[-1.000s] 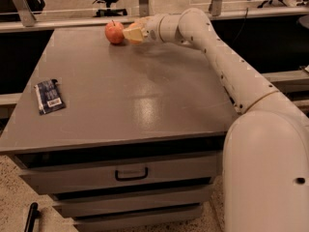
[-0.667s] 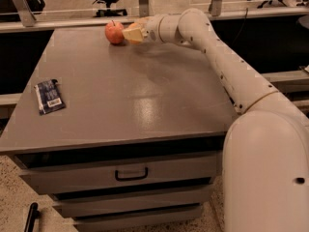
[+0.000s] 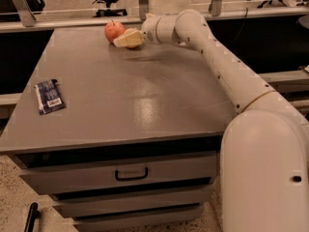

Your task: Move orange near apple

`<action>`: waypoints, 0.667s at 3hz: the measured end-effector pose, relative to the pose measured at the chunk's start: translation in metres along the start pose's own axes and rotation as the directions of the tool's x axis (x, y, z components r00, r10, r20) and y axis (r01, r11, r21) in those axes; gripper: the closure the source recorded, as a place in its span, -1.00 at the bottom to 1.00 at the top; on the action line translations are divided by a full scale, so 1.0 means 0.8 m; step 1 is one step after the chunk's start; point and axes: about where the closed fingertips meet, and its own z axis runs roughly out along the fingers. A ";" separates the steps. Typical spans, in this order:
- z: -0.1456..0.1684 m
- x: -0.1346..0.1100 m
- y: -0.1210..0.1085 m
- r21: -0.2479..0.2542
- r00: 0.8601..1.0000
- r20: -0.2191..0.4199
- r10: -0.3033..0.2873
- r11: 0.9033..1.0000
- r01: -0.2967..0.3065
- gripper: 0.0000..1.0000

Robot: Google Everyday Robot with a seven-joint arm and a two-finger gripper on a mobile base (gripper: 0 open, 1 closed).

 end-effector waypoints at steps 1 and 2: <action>0.000 0.000 0.000 0.000 1.000 0.000 0.000 1.000 0.000 -1.00; -0.022 -0.017 -0.012 0.017 0.999 0.013 -0.039 0.999 0.039 -1.00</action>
Offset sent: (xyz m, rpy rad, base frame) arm -0.0081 -0.0487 0.0501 -0.0379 -0.1116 -0.0229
